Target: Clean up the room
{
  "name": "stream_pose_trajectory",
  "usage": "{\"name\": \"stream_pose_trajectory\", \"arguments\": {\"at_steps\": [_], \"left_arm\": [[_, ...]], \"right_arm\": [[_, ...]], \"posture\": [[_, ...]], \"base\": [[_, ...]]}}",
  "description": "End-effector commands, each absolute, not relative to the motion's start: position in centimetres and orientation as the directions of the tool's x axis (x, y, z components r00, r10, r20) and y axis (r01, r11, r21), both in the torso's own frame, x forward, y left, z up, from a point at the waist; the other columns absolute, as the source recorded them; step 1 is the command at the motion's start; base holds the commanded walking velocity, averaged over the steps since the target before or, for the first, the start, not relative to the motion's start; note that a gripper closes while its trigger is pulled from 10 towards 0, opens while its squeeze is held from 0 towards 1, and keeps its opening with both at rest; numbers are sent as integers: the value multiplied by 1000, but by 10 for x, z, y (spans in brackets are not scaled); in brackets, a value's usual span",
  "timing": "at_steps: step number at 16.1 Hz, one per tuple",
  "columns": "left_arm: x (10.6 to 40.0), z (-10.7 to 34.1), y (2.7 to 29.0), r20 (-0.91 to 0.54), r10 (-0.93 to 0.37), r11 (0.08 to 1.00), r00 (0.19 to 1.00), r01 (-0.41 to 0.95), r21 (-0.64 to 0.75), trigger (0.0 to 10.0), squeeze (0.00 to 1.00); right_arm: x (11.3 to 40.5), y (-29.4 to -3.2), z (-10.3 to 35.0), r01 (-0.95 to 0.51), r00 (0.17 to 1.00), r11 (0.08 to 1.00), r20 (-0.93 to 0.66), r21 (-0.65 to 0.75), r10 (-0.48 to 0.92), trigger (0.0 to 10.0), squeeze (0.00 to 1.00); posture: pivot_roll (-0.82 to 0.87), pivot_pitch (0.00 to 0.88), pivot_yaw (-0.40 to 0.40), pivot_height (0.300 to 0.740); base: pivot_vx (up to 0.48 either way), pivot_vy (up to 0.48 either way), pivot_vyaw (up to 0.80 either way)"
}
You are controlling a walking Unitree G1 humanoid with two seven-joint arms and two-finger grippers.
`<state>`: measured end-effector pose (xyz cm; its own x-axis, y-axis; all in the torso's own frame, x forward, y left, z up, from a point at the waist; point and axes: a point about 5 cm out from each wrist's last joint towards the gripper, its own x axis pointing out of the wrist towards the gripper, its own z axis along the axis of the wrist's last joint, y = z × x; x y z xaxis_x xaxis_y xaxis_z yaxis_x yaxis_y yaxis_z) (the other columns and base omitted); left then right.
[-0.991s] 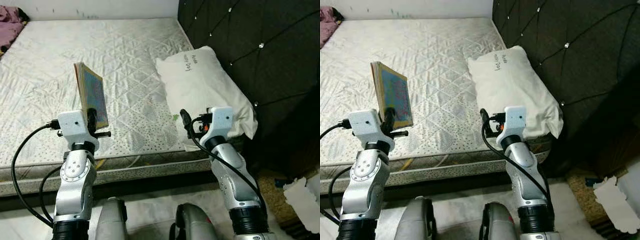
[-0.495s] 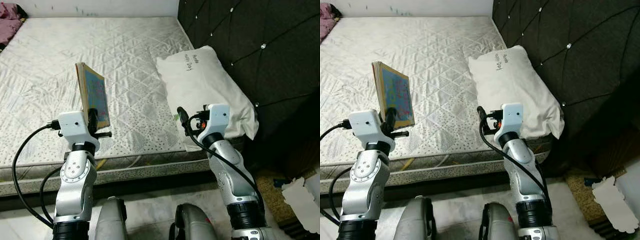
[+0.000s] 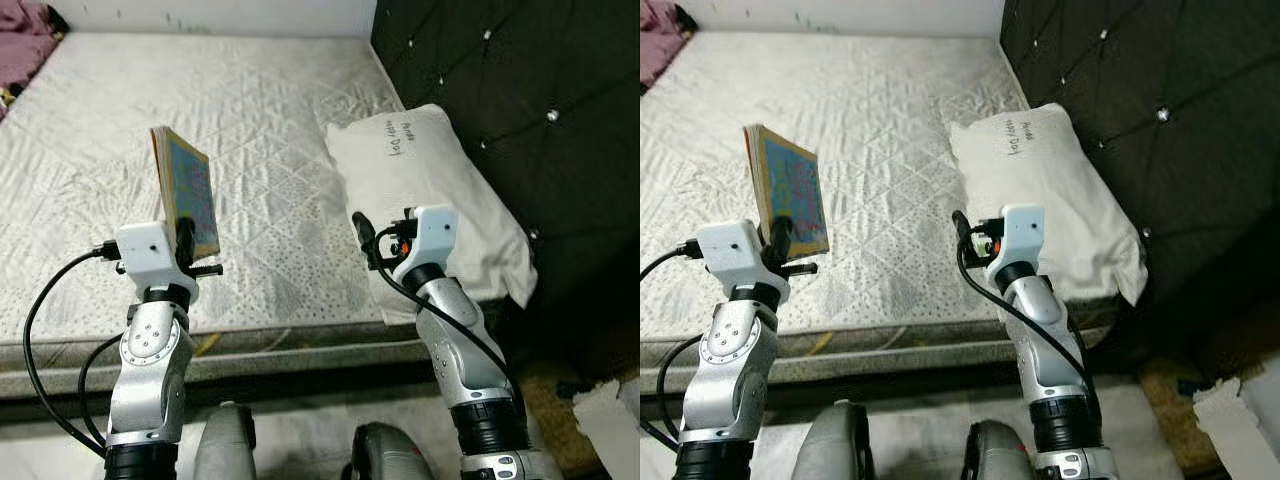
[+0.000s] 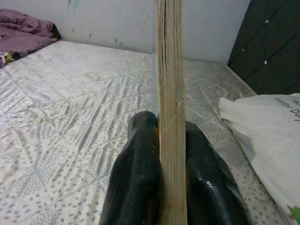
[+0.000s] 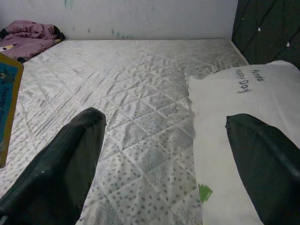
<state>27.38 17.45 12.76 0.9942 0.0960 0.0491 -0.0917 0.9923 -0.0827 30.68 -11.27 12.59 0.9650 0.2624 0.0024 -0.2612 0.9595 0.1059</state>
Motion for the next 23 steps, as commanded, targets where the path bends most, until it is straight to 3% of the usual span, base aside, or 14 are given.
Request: {"name": "stream_pose_trajectory", "arguments": {"at_steps": [1, 6, 14, 18, 20, 23], "left_arm": [[275, 139, 171, 101, 76, 994, 992, -67, -90, 10000, 0], [274, 139, 169, 107, 74, 992, 991, -62, -113, 10000, 0], [277, 139, 165, 79, 97, 978, 992, -80, -194, 10000, 0], [283, 127, 166, -32, 158, 925, 987, -159, -346, 10000, 0], [302, 125, 161, -113, 158, 873, 981, -192, -448, 10000, 0], [316, 132, 160, -113, 161, 855, 980, -196, -480, 10000, 0]], "right_arm": [[308, -113, 129, -264, 964, 958, 13, 112, 264, 10000, 0], [309, -114, 129, -260, 966, 959, 14, 111, 260, 10000, 0], [309, -115, 128, -264, 964, 959, 4, 106, 265, 10000, 0], [308, -117, 128, -261, 965, 959, -1, 110, 262, 10000, 0], [309, -118, 124, -255, 966, 960, -23, 119, 259, 10000, 0], [311, -118, 122, -250, 966, 960, -32, 127, 256, 10000, 0]], "posture": [[-91, 85, -34, 669], [-94, 93, -38, 669], [-98, 109, -46, 659], [-104, 112, -49, 614], [-107, 113, -55, 614], [-112, 105, -59, 614]], "base": [[480, 0, 0], [480, 0, 0], [0, 0, 0], [0, 0, 0], [0, 0, 0], [0, 0, 0]]}}
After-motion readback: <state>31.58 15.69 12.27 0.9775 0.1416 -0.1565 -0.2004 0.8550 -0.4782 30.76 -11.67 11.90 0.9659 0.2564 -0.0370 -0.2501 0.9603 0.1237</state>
